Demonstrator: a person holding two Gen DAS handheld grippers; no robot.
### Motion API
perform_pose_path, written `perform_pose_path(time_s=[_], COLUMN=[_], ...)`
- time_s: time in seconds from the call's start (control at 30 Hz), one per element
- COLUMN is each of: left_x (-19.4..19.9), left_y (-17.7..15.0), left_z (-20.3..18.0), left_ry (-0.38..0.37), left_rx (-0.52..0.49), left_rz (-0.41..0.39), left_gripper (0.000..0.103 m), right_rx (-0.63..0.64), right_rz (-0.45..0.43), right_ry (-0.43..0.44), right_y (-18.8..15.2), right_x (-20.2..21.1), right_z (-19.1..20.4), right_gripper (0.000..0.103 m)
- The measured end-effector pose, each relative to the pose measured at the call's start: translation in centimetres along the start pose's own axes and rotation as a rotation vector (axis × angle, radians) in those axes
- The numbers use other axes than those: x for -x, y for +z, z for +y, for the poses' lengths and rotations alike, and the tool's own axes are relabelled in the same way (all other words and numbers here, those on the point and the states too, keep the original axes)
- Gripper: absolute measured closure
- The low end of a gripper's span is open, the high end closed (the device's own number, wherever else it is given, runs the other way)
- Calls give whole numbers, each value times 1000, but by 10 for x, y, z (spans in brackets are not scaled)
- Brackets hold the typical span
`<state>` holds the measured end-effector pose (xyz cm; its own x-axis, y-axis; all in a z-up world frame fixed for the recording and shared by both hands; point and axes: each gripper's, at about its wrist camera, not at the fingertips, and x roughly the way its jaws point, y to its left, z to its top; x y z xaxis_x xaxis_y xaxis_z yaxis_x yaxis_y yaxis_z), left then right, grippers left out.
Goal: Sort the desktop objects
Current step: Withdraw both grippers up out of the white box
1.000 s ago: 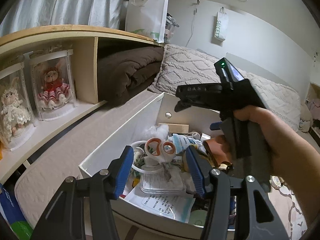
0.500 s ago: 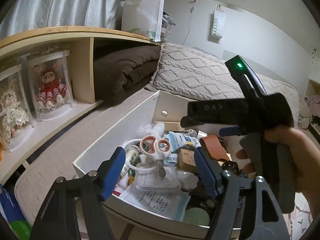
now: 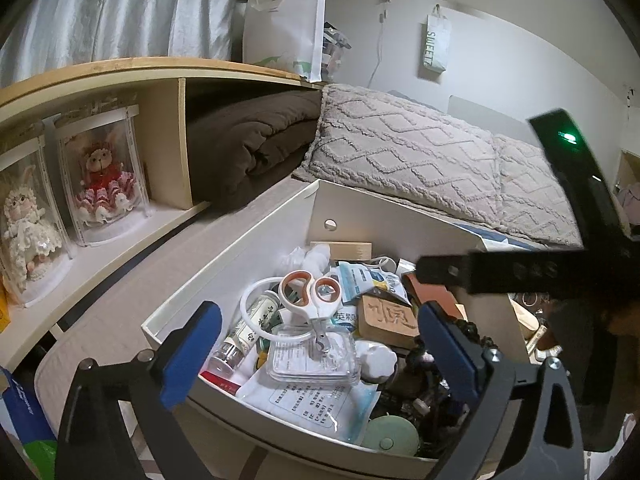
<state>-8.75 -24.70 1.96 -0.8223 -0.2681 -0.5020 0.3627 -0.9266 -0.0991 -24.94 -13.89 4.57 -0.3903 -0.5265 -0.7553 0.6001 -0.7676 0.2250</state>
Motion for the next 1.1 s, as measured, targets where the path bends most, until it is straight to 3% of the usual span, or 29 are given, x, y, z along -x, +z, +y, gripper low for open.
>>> perform_pose_path(time_s=[0.33, 0.7, 1.1], left_x=[1, -3, -6], left_y=[1, 1, -3], left_z=[-9, -15, -45], left_ry=[2, 24, 5], left_rx=[-14, -33, -81], left_rz=[-1, 12, 25], left_gripper=[0, 0, 0], right_rx=[90, 99, 123], right_rz=[-159, -218, -308], right_ry=[-22, -55, -201], right_y=[-25, -49, -82], right_x=[37, 68, 107], right_z=[-10, -29, -58], right_gripper=[0, 0, 0])
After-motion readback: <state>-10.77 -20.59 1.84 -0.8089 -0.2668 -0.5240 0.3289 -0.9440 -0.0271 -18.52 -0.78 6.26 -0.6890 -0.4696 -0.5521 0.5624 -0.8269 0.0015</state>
